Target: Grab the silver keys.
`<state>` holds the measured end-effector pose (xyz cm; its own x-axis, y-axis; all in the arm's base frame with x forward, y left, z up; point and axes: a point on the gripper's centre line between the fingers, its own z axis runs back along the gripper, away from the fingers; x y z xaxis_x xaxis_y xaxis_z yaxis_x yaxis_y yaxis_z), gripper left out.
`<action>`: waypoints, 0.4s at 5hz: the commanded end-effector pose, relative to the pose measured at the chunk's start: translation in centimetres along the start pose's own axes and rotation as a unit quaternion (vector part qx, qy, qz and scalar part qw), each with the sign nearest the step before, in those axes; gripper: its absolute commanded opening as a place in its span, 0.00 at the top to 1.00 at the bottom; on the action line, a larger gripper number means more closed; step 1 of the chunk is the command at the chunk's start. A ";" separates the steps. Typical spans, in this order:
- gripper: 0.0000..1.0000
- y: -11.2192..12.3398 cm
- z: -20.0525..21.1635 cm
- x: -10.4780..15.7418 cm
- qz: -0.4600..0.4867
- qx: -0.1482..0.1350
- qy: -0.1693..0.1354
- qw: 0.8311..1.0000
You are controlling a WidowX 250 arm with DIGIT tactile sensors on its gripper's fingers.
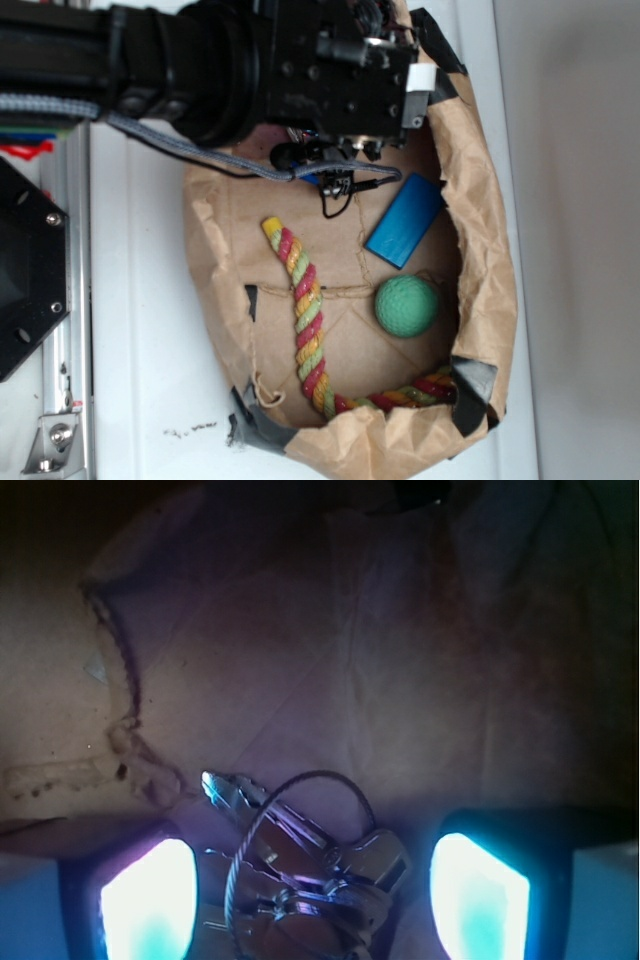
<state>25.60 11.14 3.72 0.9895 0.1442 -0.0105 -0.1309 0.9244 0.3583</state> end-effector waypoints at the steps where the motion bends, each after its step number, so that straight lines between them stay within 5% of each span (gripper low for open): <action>1: 0.00 0.0 -0.5 1.2 -0.019 -0.010 0.070 0.997; 2: 0.00 0.1 -0.4 1.2 -0.010 -0.008 0.060 0.998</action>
<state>26.06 11.21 2.66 0.9732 0.1399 -0.1826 -0.0723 0.9395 0.3348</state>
